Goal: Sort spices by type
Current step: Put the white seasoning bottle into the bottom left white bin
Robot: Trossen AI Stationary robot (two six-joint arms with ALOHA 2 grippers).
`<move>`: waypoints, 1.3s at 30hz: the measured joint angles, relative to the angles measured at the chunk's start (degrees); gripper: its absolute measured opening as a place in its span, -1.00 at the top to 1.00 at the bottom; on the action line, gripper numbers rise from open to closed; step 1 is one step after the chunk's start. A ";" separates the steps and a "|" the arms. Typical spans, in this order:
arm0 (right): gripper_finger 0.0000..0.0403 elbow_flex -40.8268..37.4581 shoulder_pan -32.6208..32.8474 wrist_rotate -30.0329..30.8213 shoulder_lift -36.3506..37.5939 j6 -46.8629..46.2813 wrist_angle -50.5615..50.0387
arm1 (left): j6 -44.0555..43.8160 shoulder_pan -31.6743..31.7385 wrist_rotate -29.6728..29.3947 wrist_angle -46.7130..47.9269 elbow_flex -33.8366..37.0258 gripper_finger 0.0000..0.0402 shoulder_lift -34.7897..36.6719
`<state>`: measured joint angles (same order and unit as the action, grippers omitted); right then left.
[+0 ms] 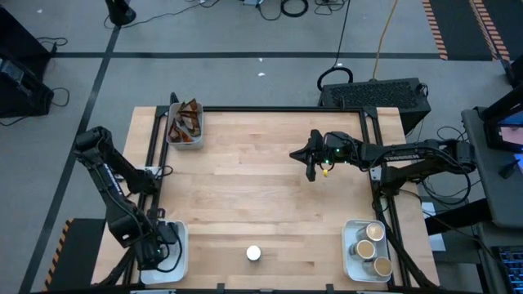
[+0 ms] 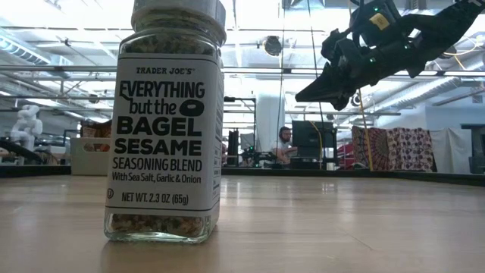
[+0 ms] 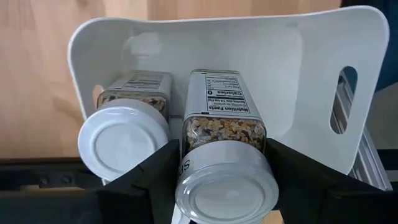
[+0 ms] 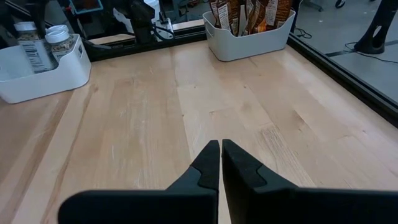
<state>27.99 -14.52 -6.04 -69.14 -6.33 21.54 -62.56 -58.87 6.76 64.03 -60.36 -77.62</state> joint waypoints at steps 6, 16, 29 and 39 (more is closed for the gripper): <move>1.00 0.00 0.00 0.00 -0.02 0.00 0.00 | 0.17 1.05 0.35 0.16 0.00 -0.06 0.00; 1.00 0.00 0.00 0.00 -0.02 0.00 0.00 | 2.93 1.50 2.10 -0.16 -0.04 -0.06 -3.64; 1.00 0.00 0.02 0.00 -0.02 0.00 -0.35 | 2.94 3.79 4.06 2.10 -0.04 -0.43 -3.85; 1.00 0.00 0.01 0.00 -0.02 0.00 -0.42 | 3.10 4.33 7.74 2.86 -0.04 -0.46 -3.85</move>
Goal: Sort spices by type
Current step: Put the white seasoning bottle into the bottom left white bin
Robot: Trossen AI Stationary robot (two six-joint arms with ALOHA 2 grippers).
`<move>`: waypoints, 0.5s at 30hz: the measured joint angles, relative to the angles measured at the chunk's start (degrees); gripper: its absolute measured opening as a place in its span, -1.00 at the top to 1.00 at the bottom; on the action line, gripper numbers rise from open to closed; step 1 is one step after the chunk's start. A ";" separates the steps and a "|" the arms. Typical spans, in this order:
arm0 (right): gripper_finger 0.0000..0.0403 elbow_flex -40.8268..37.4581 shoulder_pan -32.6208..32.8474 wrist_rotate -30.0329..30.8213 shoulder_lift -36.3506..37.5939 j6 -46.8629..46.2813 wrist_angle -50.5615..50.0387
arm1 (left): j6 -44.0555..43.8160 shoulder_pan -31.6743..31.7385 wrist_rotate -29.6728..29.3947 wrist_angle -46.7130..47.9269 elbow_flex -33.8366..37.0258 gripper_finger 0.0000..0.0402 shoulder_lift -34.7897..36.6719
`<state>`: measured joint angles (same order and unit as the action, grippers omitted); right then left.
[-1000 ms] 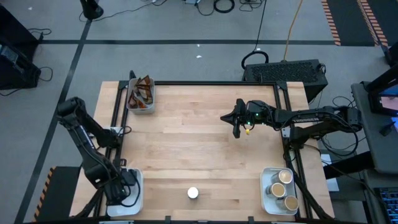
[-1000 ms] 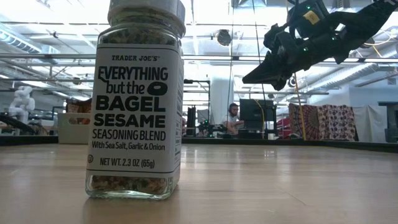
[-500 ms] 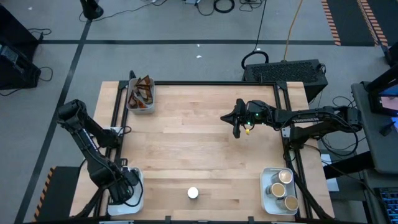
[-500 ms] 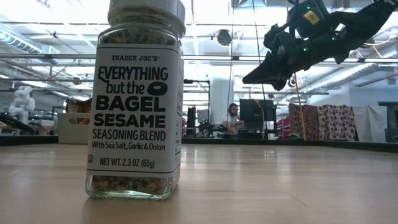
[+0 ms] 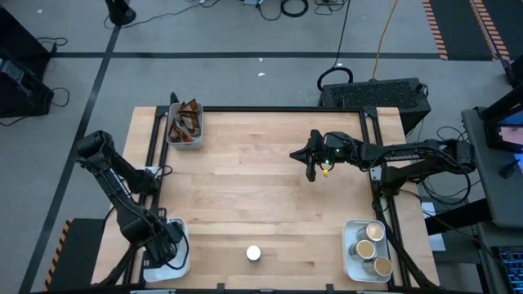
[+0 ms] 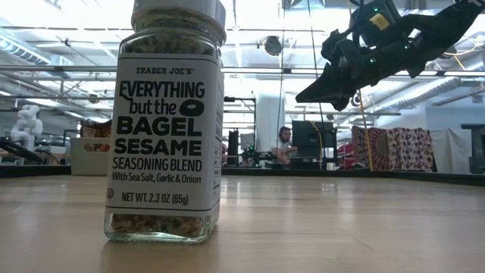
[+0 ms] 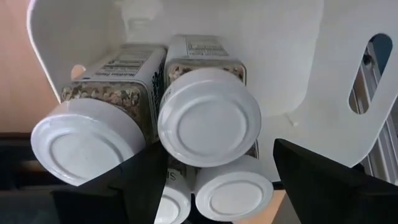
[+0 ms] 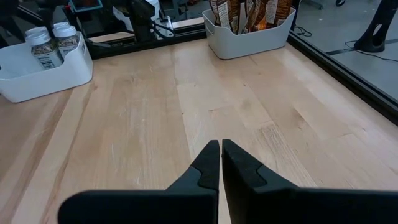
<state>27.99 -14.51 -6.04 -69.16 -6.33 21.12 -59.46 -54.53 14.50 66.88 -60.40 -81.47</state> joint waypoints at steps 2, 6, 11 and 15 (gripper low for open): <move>1.00 0.00 0.00 0.00 0.02 0.00 0.00 | 0.00 0.30 0.29 0.41 0.00 -0.46 0.03; 1.00 0.00 -0.01 0.00 0.01 -0.01 0.00 | -0.02 1.11 0.33 2.40 0.00 -0.46 1.02; 1.00 0.00 0.00 0.00 0.01 -0.02 0.00 | -0.18 2.07 0.27 4.17 -2.44 -0.46 2.98; 1.00 0.00 0.00 0.00 0.02 -0.02 0.00 | -1.68 2.76 -1.84 7.11 -7.53 -0.46 3.86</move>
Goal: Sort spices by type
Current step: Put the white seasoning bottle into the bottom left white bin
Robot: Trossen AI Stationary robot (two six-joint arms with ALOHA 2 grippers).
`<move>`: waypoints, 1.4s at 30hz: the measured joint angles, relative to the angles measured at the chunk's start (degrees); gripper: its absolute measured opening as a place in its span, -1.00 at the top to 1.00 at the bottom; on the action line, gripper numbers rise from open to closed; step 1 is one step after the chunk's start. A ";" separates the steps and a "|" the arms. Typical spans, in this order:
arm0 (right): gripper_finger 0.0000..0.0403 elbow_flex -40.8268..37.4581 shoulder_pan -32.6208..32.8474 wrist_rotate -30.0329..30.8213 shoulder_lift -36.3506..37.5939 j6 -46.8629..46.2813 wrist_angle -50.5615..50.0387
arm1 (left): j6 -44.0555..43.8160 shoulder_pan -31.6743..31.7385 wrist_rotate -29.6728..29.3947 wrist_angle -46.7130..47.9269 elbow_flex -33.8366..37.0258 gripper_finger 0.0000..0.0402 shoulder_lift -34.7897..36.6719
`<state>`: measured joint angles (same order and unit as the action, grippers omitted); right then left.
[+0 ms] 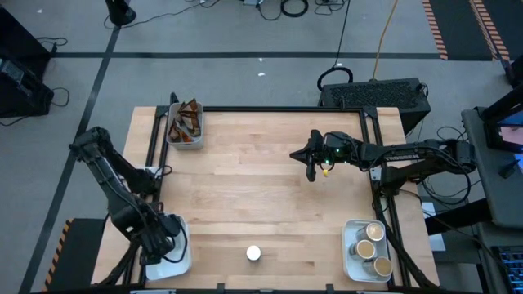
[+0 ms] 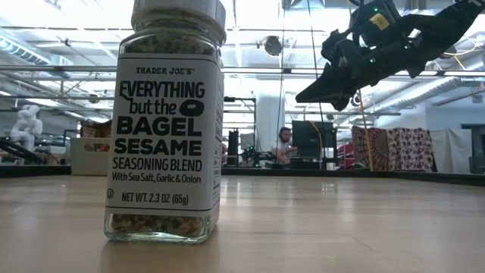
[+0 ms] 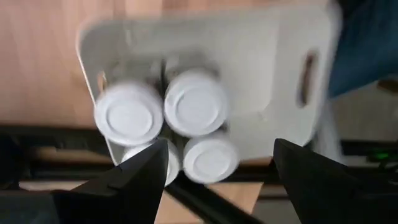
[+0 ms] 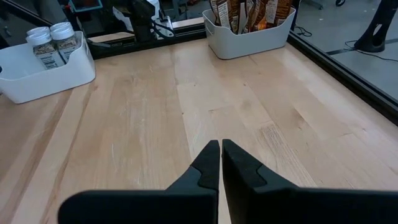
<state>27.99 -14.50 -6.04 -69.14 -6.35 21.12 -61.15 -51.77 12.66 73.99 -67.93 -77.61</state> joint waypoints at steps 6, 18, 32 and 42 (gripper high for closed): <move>1.00 0.00 -0.02 0.00 0.00 0.00 0.00 | 0.97 0.44 -14.74 1.28 -9.35 -0.47 0.08; 1.00 0.00 -0.01 0.00 -0.02 0.15 -0.24 | 33.39 5.91 -34.78 -24.68 -8.12 -0.47 -8.13; 1.00 0.00 -0.02 -0.02 0.00 1.03 -0.39 | 51.22 16.25 -26.82 -48.41 -8.08 -0.47 -24.56; 1.00 0.00 -0.01 -0.03 0.00 1.05 -0.44 | 52.69 17.25 -23.82 -52.83 -8.08 -0.47 -25.56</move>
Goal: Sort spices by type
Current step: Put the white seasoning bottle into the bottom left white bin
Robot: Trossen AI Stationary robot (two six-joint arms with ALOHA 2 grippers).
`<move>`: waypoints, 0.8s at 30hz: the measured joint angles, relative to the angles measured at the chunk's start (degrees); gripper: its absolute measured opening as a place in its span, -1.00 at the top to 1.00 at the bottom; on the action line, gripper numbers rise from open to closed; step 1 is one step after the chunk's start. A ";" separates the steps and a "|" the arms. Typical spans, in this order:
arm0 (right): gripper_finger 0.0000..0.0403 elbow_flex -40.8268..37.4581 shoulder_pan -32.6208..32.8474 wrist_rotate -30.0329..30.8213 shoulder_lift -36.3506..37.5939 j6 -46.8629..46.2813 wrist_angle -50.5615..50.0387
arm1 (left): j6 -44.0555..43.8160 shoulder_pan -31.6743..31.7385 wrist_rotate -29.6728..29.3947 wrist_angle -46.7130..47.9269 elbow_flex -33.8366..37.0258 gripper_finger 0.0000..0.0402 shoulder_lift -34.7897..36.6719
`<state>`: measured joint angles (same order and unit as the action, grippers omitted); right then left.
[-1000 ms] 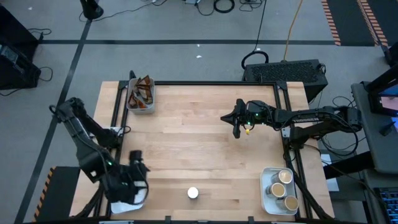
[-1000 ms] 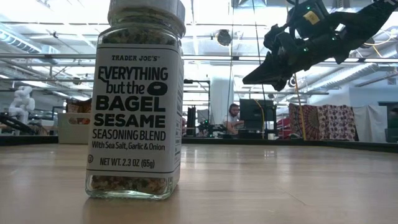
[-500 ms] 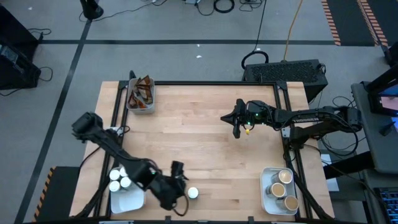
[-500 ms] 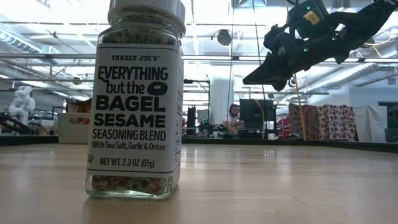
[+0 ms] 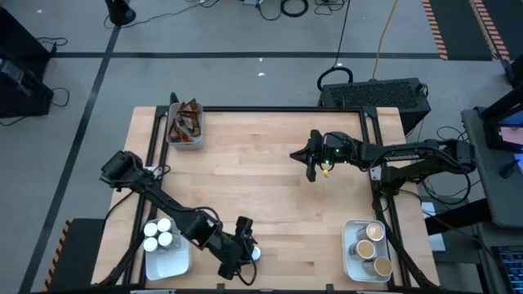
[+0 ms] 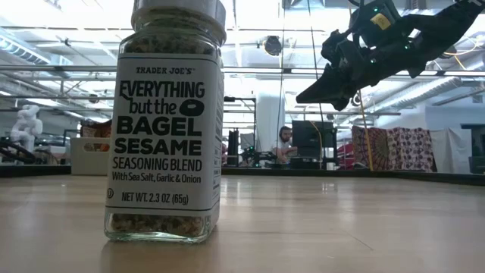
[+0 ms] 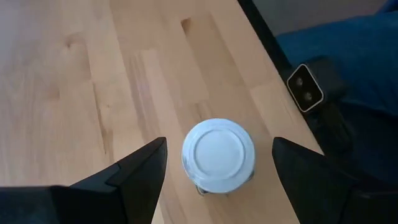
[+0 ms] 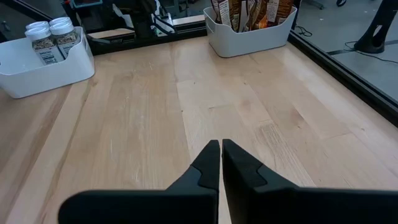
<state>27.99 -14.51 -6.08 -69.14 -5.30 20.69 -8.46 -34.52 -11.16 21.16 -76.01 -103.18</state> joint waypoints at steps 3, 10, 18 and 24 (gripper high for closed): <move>1.00 0.00 -0.01 0.01 0.00 0.00 -0.03 | 0.42 0.07 0.02 -0.78 0.00 -0.47 -1.20; 1.00 0.00 -0.01 -0.01 0.00 0.00 -0.15 | 1.41 1.31 3.28 -3.12 0.02 -0.47 -2.62; 1.00 0.00 0.00 -0.01 0.00 0.00 -0.36 | 1.74 1.83 3.58 -2.80 0.02 -0.47 -2.77; 1.00 0.00 0.01 -0.01 0.00 0.00 -0.38 | 1.47 2.51 6.25 -3.42 0.02 -0.47 -4.85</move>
<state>27.99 -14.50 -6.09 -69.14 -5.30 20.31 -6.99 -32.01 -4.91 17.74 -75.99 -108.03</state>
